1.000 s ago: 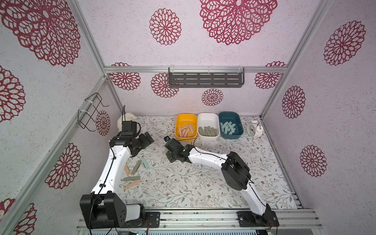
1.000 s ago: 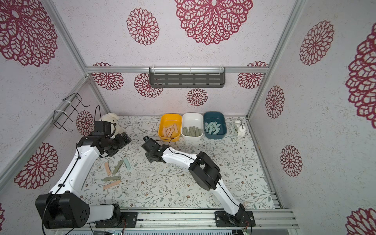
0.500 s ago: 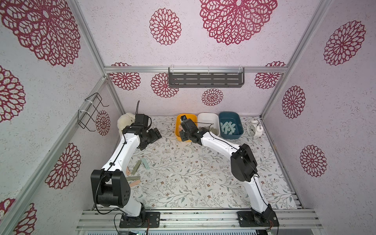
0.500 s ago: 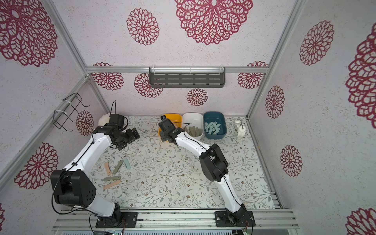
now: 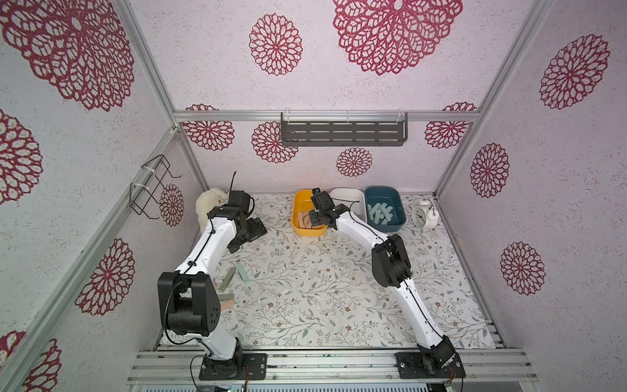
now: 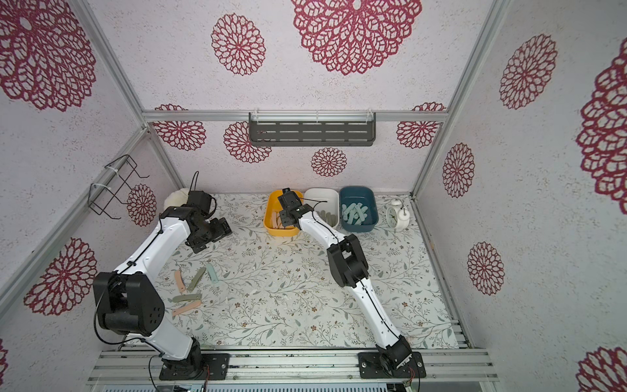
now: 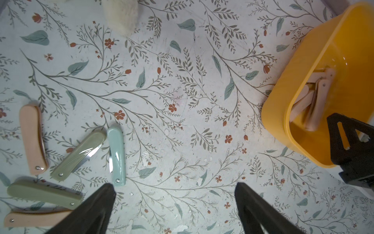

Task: Place the fruit knives into the storage box by color
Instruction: Place the fruit knife in the storage box, then pick up the fruit knife from the center of the board.

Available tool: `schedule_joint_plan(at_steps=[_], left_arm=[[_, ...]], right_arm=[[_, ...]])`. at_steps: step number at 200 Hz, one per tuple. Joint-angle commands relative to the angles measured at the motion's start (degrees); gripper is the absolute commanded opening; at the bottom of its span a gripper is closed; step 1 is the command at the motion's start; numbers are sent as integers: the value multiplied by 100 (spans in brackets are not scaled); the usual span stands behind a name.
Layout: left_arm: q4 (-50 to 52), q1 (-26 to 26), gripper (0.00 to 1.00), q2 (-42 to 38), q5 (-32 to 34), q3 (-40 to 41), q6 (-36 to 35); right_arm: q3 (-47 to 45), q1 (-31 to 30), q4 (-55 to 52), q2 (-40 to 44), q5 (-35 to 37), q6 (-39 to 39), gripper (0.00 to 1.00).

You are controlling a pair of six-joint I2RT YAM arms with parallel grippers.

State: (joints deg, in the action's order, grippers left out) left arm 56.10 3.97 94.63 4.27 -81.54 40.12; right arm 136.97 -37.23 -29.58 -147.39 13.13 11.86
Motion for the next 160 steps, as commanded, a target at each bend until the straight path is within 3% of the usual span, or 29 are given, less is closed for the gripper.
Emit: schedule_joint_plan(at_steps=[1, 37, 64, 80, 123, 142, 160], left_arm=[[322, -1, 97, 13, 314, 120, -6], [421, -10, 100, -107, 317, 554, 164], [318, -10, 80, -125, 296, 919, 324], [257, -10, 75, -65, 287, 1063, 395], [129, -23, 75, 105, 317, 1216, 547], [46, -34, 75, 160, 435, 1201, 558], [-177, -107, 74, 252, 387, 1234, 469]], right_arm=[[877, -50, -514, 185, -182, -131, 57], [1179, -319, -1204, 432, -141, -210, 77], [1085, -501, -1547, 641, -90, -245, 84], [867, -554, -1531, 857, -165, -270, 85], [-1353, -525, -244, 2499, -140, -515, 99], [-1652, -470, -276, 2952, -88, -613, 99], [-2586, -460, 165, 3591, -173, -591, 99]])
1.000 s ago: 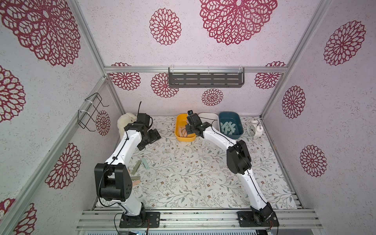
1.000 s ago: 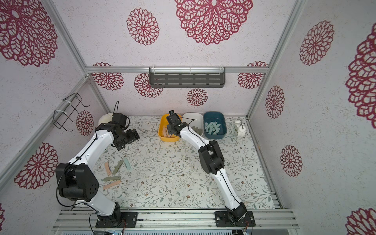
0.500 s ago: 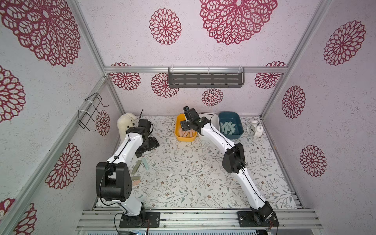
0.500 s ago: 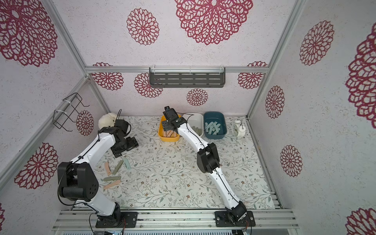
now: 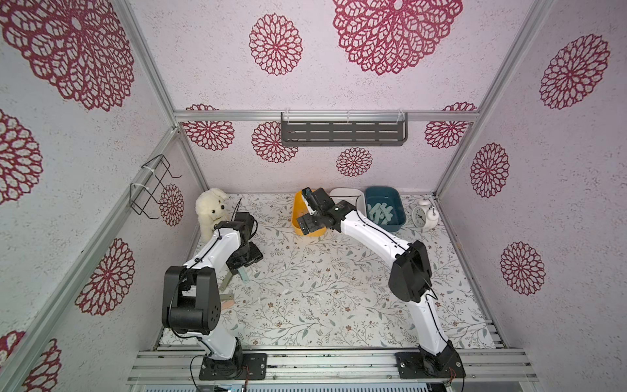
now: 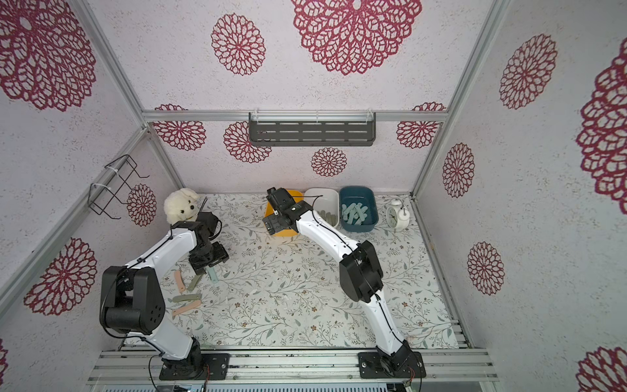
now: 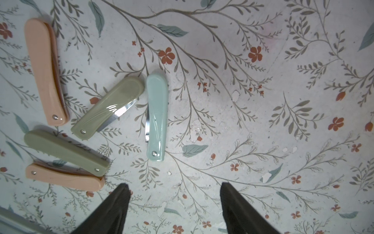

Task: Place the fruit knives into the storage box by color
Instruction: Pick up the fruit knife from the center of the board.

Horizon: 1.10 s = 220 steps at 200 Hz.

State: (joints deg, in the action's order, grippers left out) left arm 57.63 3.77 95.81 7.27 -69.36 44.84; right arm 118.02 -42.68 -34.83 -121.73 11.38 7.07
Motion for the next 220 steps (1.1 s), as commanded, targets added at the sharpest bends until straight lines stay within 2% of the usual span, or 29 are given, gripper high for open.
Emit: schedule_joint_plan(at_steps=[1, 30, 53, 84, 125, 150, 184, 220], left_arm=[[-339, -98, 74, 134, 71, 22, -2], [-876, -434, 69, 187, -529, 269, -171], [-885, -611, 68, 208, -391, 311, -345], [-1127, -755, 68, 414, -506, 491, -402], [-1411, -729, 65, 752, -646, 624, -317], [-1476, -736, 55, 911, -589, 685, -292], [-1524, -729, 36, 1014, -600, 674, -273], [-1553, -581, 27, 941, -748, 707, -291]], right_arm=[[-745, 84, 711, 1058, -5, -106, 99], [-2184, 99, 1354, 1845, -291, 21, 99], [-3003, 128, 1833, 2252, -587, 195, 99], [-3375, 152, 2013, 2390, -746, 260, 99], [-3372, 240, 2035, 2365, -912, 232, 99], [-3460, 282, 2041, 2382, -929, 254, 99], [-3583, 339, 2054, 2426, -908, 301, 99], [-3629, 339, 2013, 2383, -922, 348, 99]])
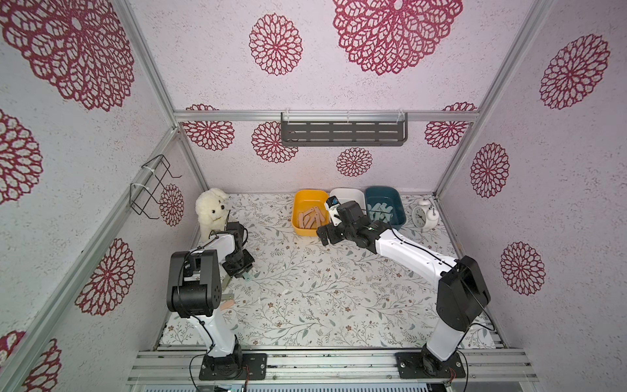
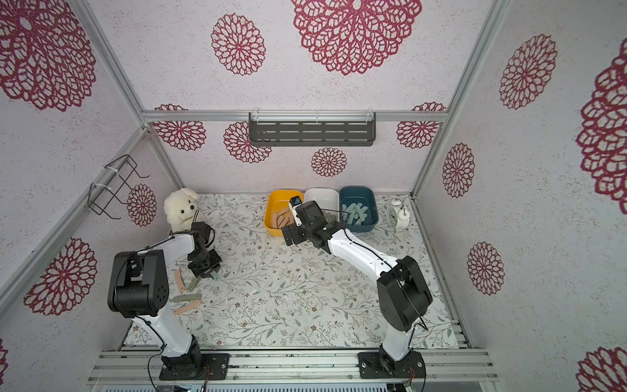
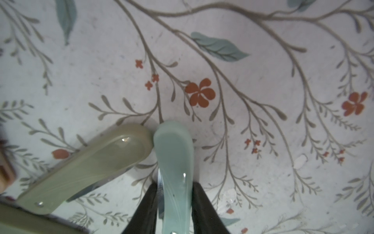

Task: Place the fruit knives into the storage box by color
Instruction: Pick up the fruit knife from the center of the board, then move the storage box to the center of the board.

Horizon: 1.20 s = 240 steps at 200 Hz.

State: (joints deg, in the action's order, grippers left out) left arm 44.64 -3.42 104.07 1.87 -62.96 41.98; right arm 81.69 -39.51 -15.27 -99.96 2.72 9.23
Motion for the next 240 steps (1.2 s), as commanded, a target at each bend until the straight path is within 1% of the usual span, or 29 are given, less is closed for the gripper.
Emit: schedule_joint_plan(at_steps=[1, 30, 59, 81, 105, 124, 137, 158, 161, 181, 194, 211, 224, 240], left_arm=[[-259, 152, 27, 114, -211, 66, -5], [-200, 452, 22, 83, -278, -1, 11], [-91, 979, 20, -26, -352, -227, 90], [13, 1396, 19, -90, -435, -619, 182], [15, 1802, 19, -44, -638, -1173, 432], [19, 2148, 18, 167, -769, -1786, 621], [116, 2382, 18, 378, -747, -2319, 671], [105, 2782, 18, 786, -746, -3231, 582], [97, 2851, 18, 1006, -742, -3390, 537], [49, 3198, 18, 1669, -653, -4490, 225], [2, 3362, 17, 2117, -703, -5207, 87], [8, 3502, 17, 2642, -771, -6050, -8], [33, 3557, 17, 2941, -883, -6539, -13], [90, 3607, 17, 3175, -961, -6957, -49]], right_arm=[[4, 22, 54, 206, -55, 131, 99], [-19, 22, -2, 229, 68, 131, 99], [-241, 107, -16, 386, 178, 212, 99], [-587, 204, 21, 616, 162, 323, 99], [-1149, 250, 181, 943, -121, 578, 99], [-1677, 314, 493, 1259, -434, 885, 99], [-2067, 542, 668, 1557, -593, 1094, 99], [-2642, 1107, 862, 2143, -618, 1310, 99], [-2714, 1183, 884, 2216, -594, 1323, 100], [-3079, 1677, 973, 2635, -466, 1527, 99], [-3305, 2093, 1205, 2799, -619, 1680, 99], [-3243, 2566, 1531, 2628, -976, 1786, 99], [-2936, 2741, 1648, 2242, -1067, 1728, 99], [-2495, 2923, 1758, 1646, -1241, 1696, 98]])
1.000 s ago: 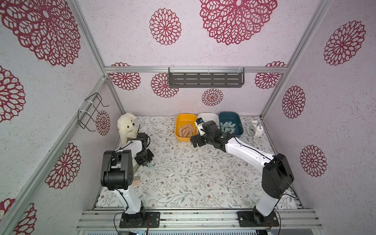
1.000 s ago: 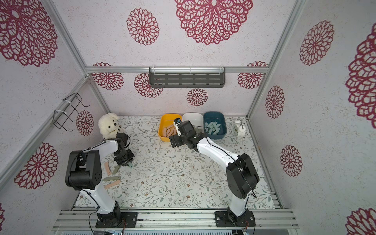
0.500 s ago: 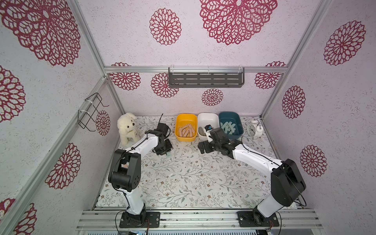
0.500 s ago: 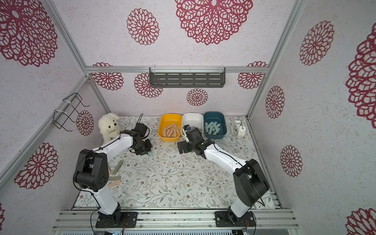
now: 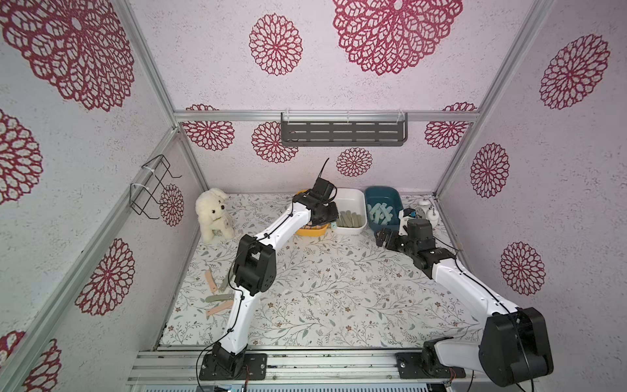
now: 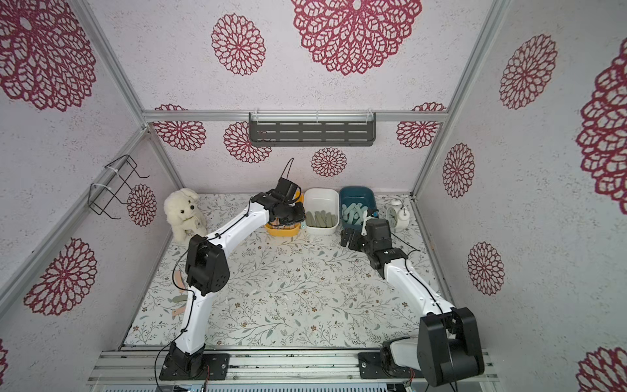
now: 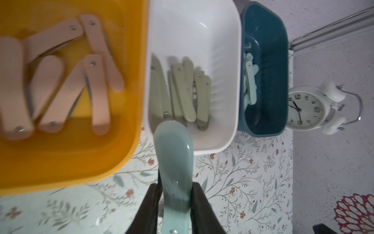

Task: Place the fruit knives into the storage box by color
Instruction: Move the storage box to the center of the board.

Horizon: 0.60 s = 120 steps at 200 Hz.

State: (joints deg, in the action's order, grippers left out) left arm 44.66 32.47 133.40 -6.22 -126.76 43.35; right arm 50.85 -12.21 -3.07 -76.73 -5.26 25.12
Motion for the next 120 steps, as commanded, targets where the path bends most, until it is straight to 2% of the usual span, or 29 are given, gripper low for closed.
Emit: schedule_joint_plan(at_steps=[1, 28, 77, 120], left_arm=[[91, 20, 17, 253, -152, -599, -191], [104, 6, 18, 156, -35, -640, -244], [-66, -206, 18, -445, 103, 210, -290], [-206, -329, 19, -789, 66, 724, -335]], right_arm=[[630, 202, 537, -730, -447, 107, 98], [1474, 319, 457, -1704, -426, -6, 96], [2809, 300, 164, -3185, -591, -309, 79], [3940, 159, -396, -4219, -548, -468, 78]])
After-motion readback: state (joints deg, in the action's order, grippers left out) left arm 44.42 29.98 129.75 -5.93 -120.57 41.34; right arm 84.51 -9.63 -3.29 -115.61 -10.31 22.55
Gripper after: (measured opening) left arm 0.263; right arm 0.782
